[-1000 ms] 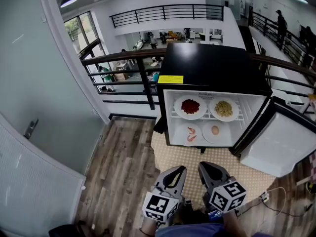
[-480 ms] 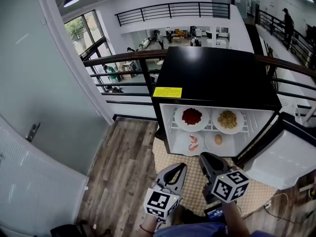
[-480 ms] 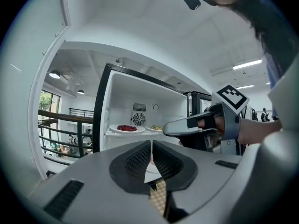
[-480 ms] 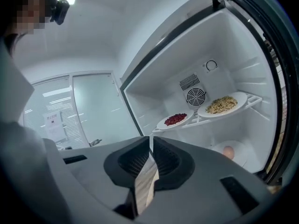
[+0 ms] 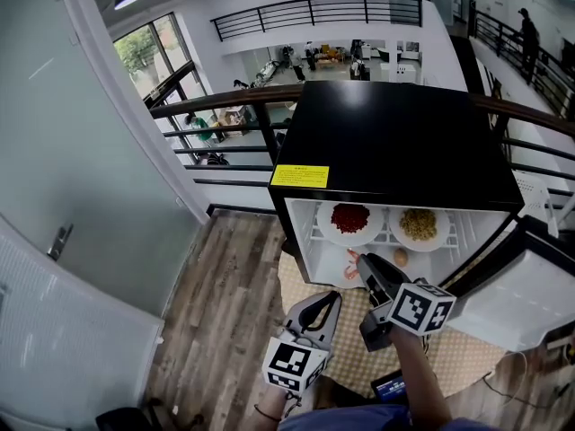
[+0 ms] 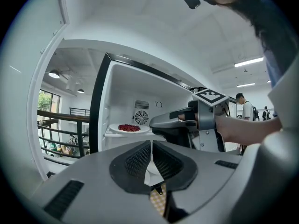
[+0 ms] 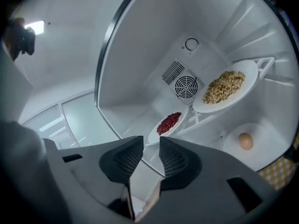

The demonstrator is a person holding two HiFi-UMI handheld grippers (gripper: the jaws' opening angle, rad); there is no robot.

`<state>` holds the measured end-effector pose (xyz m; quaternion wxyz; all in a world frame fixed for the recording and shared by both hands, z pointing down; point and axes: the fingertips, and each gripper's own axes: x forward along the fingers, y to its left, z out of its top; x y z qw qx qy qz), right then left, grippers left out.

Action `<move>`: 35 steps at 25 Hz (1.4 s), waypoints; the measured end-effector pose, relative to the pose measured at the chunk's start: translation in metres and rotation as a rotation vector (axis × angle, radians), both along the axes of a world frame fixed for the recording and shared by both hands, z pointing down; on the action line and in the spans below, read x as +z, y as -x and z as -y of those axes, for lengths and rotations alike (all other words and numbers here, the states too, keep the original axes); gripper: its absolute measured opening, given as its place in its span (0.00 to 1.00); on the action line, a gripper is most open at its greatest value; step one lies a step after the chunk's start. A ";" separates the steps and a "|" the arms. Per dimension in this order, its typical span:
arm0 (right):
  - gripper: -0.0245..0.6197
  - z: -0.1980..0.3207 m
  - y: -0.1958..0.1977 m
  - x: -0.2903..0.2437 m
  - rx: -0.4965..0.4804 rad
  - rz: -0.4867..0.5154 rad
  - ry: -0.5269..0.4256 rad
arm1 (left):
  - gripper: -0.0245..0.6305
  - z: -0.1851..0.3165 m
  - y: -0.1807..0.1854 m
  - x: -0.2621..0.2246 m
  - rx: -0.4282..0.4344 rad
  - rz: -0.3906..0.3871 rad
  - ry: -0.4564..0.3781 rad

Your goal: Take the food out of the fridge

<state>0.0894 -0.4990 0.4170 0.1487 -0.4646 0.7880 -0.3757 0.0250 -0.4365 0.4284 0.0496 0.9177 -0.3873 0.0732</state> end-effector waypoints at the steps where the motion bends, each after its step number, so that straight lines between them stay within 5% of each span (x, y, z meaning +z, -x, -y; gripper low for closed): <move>1: 0.20 0.005 0.000 0.002 0.010 0.013 0.013 | 0.07 0.002 0.000 0.000 0.000 0.002 0.001; 5: 0.42 0.026 -0.004 0.016 0.083 0.066 0.083 | 0.07 0.007 -0.001 0.001 -0.005 0.016 0.015; 16: 0.42 0.065 -0.005 0.032 0.183 0.218 0.187 | 0.07 0.014 0.007 0.007 -0.026 0.013 0.022; 28: 0.25 0.057 -0.012 0.035 0.206 0.360 0.253 | 0.07 0.012 0.019 0.010 -0.052 0.013 0.030; 35: 0.17 0.040 -0.009 0.028 0.176 0.338 0.234 | 0.07 0.006 0.021 0.006 -0.049 0.009 0.024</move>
